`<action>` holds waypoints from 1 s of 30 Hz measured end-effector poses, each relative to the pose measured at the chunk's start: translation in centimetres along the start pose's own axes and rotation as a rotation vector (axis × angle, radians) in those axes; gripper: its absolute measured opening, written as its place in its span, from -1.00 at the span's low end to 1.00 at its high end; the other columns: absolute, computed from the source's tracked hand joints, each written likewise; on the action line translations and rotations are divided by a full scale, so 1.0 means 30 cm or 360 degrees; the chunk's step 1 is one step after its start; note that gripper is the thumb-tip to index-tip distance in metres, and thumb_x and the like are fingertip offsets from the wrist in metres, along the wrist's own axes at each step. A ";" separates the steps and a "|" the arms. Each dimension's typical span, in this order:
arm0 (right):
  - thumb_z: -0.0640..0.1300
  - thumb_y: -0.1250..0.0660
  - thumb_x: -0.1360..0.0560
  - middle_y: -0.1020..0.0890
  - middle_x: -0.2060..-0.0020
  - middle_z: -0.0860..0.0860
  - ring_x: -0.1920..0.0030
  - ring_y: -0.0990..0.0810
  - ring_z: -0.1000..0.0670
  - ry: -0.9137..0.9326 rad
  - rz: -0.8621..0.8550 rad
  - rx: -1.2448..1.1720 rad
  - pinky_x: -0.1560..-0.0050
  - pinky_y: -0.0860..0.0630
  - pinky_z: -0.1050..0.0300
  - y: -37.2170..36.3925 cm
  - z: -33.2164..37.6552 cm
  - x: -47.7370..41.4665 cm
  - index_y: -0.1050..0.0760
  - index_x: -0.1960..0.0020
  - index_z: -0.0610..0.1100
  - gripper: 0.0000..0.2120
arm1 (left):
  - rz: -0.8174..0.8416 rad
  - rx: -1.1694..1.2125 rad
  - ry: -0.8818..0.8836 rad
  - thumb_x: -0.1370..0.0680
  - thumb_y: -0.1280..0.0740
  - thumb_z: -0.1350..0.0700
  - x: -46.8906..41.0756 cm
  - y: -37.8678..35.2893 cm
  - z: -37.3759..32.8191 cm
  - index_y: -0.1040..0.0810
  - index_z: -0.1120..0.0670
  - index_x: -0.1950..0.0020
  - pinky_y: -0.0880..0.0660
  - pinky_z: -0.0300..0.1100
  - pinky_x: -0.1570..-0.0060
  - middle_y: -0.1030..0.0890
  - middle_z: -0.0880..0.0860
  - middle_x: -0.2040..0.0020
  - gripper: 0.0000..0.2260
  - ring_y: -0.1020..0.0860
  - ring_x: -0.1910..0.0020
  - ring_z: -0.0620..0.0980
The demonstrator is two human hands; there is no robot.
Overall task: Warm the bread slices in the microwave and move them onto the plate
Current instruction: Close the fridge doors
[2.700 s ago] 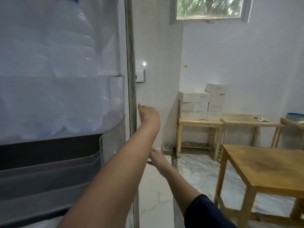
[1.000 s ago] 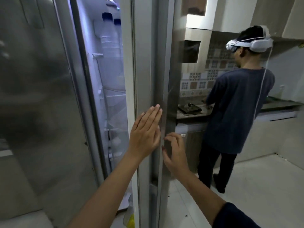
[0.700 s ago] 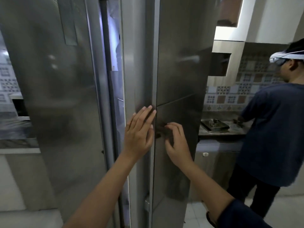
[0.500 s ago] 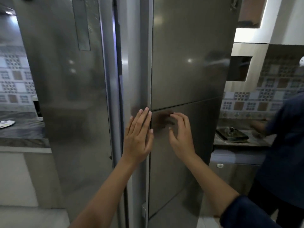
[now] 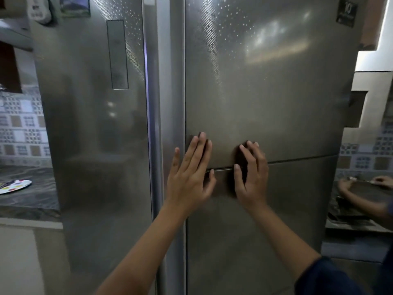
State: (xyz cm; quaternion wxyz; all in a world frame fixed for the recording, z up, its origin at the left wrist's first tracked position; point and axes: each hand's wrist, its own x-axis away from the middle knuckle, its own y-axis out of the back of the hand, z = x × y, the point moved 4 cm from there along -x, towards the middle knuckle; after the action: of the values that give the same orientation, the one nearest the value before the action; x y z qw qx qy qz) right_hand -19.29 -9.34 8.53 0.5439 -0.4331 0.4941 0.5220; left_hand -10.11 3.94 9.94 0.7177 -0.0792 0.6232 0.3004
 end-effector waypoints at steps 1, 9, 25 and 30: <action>-0.09 -0.14 -0.53 -0.30 -0.36 -0.02 -0.42 -0.25 -0.08 0.0038 0.0016 0.0026 -0.42 -0.17 -0.02 -0.014 -0.014 -0.018 -0.28 -0.35 -0.09 -0.61 | 0.0009 0.0004 0.0008 -0.53 -0.19 0.00 -0.015 -0.021 0.007 -0.19 0.15 -0.50 0.20 -0.01 -0.49 -0.12 0.08 -0.52 -0.43 0.09 -0.53 -0.07; 0.03 -0.13 -0.52 -0.28 -0.45 -0.08 -0.48 -0.10 -0.05 -0.0106 0.0135 0.0411 -0.45 -0.06 -0.12 -0.090 -0.133 -0.165 -0.28 -0.42 -0.09 -0.50 | 0.0087 0.0153 0.0109 -0.54 -0.14 -0.03 -0.092 -0.214 0.101 -0.11 0.08 -0.53 0.11 0.04 -0.48 -0.02 0.09 -0.54 -0.43 0.05 -0.53 0.01; 0.26 -0.17 -0.44 0.20 -0.52 0.10 -0.52 0.29 0.02 -0.0083 0.0686 0.0818 -0.48 0.27 -0.03 -0.176 -0.301 -0.183 0.18 -0.53 0.09 -0.19 | 0.0336 0.0351 0.0495 -0.57 0.09 -0.17 -0.158 -0.511 0.103 0.32 0.05 -0.51 0.39 0.01 -0.44 0.30 0.10 -0.53 -0.36 0.32 -0.51 0.06; 0.27 -0.18 -0.45 0.23 -0.52 0.10 -0.52 0.30 0.00 -0.0084 0.0711 0.0882 -0.47 0.29 -0.02 -0.173 -0.303 -0.179 0.21 -0.53 0.10 -0.18 | 0.0335 0.0246 0.0443 -0.58 0.10 -0.19 -0.147 -0.524 0.116 0.21 0.07 -0.54 0.30 0.05 -0.46 0.21 0.14 -0.55 -0.37 0.23 -0.52 0.11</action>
State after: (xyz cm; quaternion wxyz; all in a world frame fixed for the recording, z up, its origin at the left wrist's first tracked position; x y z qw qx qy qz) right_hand -14.71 -19.47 12.37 0.5259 -0.1368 0.6852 0.4851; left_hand 0.96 -8.50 10.72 0.5932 0.0011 0.7425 0.3112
